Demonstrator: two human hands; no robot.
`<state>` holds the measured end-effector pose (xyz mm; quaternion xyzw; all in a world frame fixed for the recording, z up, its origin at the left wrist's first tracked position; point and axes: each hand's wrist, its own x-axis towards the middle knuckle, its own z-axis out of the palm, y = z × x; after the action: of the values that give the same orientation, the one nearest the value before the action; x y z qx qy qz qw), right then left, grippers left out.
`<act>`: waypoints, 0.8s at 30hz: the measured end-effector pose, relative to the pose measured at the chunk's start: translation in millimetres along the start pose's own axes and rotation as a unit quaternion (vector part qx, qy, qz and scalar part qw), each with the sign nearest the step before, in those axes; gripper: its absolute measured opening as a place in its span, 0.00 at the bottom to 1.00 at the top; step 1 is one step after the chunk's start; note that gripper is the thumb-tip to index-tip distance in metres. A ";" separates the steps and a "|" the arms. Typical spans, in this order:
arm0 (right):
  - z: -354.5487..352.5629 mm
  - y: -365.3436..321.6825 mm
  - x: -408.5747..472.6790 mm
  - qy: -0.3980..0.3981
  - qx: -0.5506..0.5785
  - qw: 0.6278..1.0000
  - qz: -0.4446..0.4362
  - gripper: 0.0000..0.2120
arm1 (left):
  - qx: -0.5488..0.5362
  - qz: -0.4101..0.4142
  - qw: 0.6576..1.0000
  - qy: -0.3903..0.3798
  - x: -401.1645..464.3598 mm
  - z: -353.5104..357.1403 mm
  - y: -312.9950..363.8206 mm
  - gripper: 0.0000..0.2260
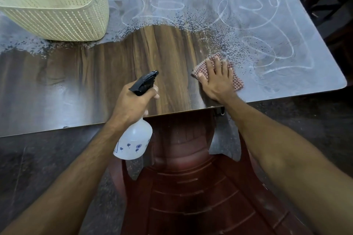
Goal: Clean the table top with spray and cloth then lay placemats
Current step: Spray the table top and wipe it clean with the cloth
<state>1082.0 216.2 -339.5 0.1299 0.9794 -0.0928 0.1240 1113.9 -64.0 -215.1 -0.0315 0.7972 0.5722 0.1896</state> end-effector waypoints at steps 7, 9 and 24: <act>13.2 12.0 -34.3 0.014 -0.050 0.977 -0.206 0.31 | 0.012 0.005 0.998 0.056 9.5 35.2 13.7 0.05; 11.8 40.8 -40.1 0.005 -0.058 0.972 -0.226 0.31 | -0.005 -0.003 0.997 0.074 8.6 53.3 16.8 0.04; -0.7 73.3 -7.5 0.001 -0.058 0.957 -0.285 0.31 | -0.023 -0.049 0.986 0.157 -16.8 147.6 36.0 0.05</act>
<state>1109.2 284.2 -347.9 -0.1621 0.9796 -0.0668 0.0986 1159.1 82.0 -217.3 -0.1645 0.8013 0.5683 0.0890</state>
